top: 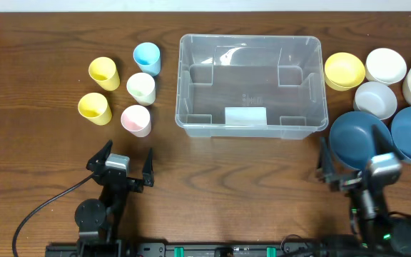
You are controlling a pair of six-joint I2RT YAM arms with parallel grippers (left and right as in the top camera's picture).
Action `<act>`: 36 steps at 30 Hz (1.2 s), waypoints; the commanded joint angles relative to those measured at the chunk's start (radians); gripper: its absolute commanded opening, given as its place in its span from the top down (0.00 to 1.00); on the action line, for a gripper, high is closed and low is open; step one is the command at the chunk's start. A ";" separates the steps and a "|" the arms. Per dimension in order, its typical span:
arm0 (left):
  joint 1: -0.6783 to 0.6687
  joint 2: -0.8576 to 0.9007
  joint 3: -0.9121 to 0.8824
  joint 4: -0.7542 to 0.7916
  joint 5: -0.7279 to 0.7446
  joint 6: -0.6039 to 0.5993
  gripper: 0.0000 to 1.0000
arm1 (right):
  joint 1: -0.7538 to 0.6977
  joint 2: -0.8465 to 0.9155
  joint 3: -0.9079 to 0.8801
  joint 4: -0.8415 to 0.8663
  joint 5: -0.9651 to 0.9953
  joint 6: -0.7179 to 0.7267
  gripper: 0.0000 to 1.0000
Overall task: Pack container
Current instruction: 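Reach the right gripper to the dark teal bowl rim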
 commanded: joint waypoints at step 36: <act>0.005 -0.006 -0.019 -0.033 0.006 -0.001 0.02 | -0.578 1.044 0.580 -0.814 0.107 0.712 0.01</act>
